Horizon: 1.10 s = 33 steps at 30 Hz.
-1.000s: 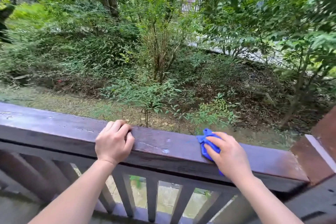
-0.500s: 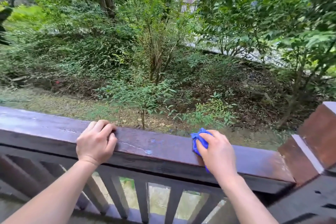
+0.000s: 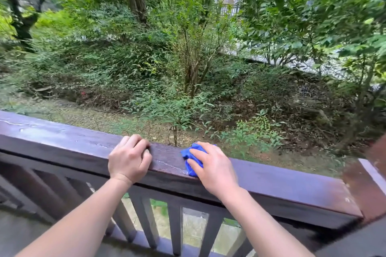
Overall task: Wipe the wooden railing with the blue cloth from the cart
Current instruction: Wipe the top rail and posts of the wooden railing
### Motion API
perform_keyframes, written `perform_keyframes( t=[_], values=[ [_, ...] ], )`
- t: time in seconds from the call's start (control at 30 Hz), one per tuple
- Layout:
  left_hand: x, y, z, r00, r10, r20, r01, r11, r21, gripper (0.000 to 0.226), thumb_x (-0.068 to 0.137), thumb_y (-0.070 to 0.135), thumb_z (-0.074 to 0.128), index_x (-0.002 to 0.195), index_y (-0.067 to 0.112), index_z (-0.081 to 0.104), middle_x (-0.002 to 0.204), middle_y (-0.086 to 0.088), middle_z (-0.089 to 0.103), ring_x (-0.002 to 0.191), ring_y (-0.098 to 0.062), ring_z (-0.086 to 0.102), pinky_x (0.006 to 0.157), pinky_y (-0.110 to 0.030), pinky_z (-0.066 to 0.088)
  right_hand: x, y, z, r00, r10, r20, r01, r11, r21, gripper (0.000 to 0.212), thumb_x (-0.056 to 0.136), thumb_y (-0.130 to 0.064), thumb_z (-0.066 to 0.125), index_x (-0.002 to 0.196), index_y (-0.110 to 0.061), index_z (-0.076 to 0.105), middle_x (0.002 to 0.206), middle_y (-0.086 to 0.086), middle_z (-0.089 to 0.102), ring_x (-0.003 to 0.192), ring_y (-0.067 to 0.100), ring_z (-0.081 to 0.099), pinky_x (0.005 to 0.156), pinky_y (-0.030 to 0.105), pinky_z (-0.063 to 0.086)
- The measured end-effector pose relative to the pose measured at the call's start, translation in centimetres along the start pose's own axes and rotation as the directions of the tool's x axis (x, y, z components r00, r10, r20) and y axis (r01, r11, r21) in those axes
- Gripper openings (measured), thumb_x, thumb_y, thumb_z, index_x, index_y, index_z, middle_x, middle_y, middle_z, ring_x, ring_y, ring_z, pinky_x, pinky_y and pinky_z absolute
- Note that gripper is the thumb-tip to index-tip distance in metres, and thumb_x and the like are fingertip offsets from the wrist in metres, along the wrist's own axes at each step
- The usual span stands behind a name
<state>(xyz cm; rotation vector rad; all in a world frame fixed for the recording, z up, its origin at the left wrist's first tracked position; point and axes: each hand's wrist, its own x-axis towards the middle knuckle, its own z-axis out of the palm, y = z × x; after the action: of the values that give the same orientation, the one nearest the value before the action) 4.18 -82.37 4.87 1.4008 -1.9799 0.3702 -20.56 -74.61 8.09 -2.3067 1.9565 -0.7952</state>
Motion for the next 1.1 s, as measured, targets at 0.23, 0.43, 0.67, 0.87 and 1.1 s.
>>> perform_keyframes(
  t=[0.23, 0.43, 0.67, 0.87, 1.1],
  values=[
    [-0.2, -0.4, 0.2, 1.000, 0.017, 0.010, -0.017, 1.000, -0.024, 0.021, 0.082, 0.029, 0.046, 0.082, 0.021, 0.066, 0.093, 0.000, 0.063, 0.085, -0.027, 0.057, 0.062, -0.037, 0.045, -0.8, 0.7, 0.4, 0.990, 0.071, -0.121, -0.079, 0.995, -0.058, 0.022, 0.087, -0.039, 0.058, 0.101, -0.026, 0.069, 0.118, 0.000, 0.064, 0.106, 0.024, 0.057, 0.091, 0.029, 0.046],
    [-0.2, -0.8, -1.1, 0.998, -0.007, 0.067, 0.008, 1.000, -0.010, 0.015, 0.079, 0.028, 0.051, 0.075, 0.018, 0.060, 0.087, -0.004, 0.061, 0.081, -0.030, 0.056, 0.064, -0.040, 0.045, -1.1, -4.5, 3.6, 0.994, -0.044, -0.103, 0.045, 0.999, 0.007, 0.027, 0.087, -0.044, 0.055, 0.105, -0.030, 0.069, 0.122, 0.000, 0.064, 0.111, 0.021, 0.057, 0.095, 0.032, 0.046],
    [1.1, -0.7, -2.9, 0.981, 0.014, 0.194, 0.013, 0.990, -0.139, 0.020, 0.085, 0.032, 0.054, 0.082, 0.016, 0.065, 0.087, -0.005, 0.060, 0.091, -0.032, 0.056, 0.090, -0.045, 0.047, 3.4, -5.9, 3.6, 0.985, 0.147, -0.095, -0.153, 0.987, -0.055, 0.019, 0.084, -0.030, 0.066, 0.100, -0.021, 0.072, 0.118, 0.006, 0.066, 0.105, 0.029, 0.058, 0.088, 0.034, 0.048],
    [1.7, -9.7, -5.0, 0.998, -0.004, 0.069, 0.017, 0.982, -0.190, 0.024, 0.086, 0.029, 0.052, 0.095, 0.014, 0.069, 0.094, -0.002, 0.063, 0.093, -0.027, 0.058, 0.085, -0.042, 0.047, 1.9, -7.8, 6.0, 0.992, -0.118, -0.042, 0.115, 0.992, -0.059, 0.021, 0.086, -0.038, 0.062, 0.105, -0.030, 0.066, 0.121, -0.006, 0.061, 0.109, 0.020, 0.055, 0.089, 0.032, 0.049],
    [2.3, -18.1, -3.8, 0.978, -0.056, 0.201, 0.063, 0.998, -0.029, 0.032, 0.088, 0.034, 0.043, 0.092, 0.014, 0.067, 0.099, -0.004, 0.063, 0.095, -0.029, 0.058, 0.087, -0.044, 0.047, 3.4, -11.4, 7.9, 0.994, 0.040, -0.104, -0.047, 0.997, -0.069, 0.018, 0.084, -0.032, 0.067, 0.101, -0.028, 0.069, 0.122, 0.000, 0.063, 0.106, 0.025, 0.058, 0.095, 0.035, 0.045]
  ],
)
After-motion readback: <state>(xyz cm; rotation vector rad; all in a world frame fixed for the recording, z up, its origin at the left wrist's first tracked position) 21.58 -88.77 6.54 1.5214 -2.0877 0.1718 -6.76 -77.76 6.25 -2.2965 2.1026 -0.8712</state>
